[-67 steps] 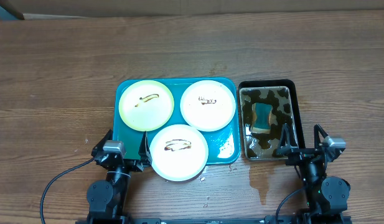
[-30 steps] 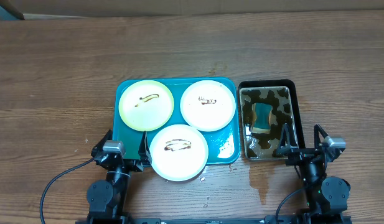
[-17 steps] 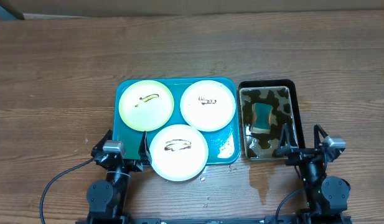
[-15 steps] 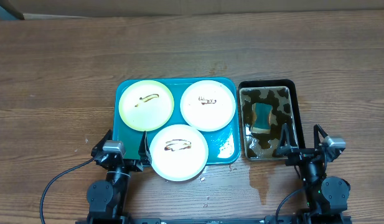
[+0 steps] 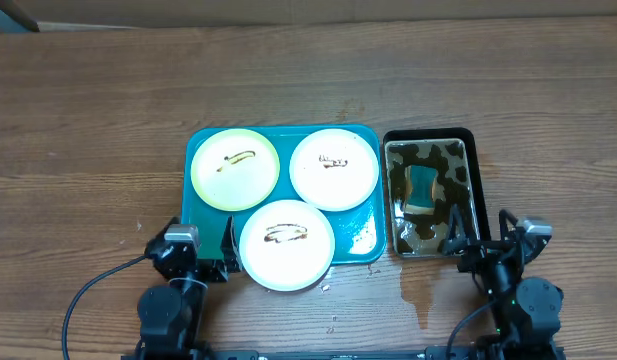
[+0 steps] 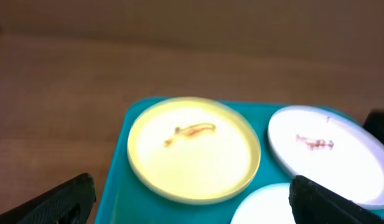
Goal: Clean dirty plates on tray and stack at the side
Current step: 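Raise both arms from rest toward the tray and the pan, then grip the rim of the bottom white plate with the left gripper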
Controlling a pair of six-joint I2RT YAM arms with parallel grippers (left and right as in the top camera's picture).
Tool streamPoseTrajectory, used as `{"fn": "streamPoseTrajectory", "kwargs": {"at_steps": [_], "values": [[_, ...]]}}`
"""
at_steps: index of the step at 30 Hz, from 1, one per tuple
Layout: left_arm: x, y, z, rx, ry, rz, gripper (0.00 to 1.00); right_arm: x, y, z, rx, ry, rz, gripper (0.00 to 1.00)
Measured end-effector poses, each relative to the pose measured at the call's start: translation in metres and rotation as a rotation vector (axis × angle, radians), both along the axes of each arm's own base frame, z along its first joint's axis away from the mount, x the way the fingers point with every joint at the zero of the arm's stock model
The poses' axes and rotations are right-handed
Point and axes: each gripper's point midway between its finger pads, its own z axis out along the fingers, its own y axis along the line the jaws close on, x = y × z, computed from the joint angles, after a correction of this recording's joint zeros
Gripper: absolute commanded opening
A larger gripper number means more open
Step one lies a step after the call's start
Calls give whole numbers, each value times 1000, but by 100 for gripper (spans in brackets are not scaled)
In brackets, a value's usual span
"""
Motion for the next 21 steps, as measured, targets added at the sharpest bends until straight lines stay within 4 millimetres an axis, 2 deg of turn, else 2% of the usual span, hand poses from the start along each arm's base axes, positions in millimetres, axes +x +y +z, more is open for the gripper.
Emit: {"fn": "streamPoseTrajectory", "kwargs": {"at_steps": [3,8,12,17,21], "values": [[-5,1,1,6,83,7,100,-4,0,2,0,54,0,100],[-11,3,34,13,183,13,100,-7,0,20,-2,135,-2,100],[-16,2,49,18,330,10,100,-5,0,33,-6,241,1,100],[-32,-1,37,-13,627,8,100,-2,6,34,-7,443,27,100],[-35,-6,26,-79,796,34,100,7,9,30,-8,619,39,100]]}}
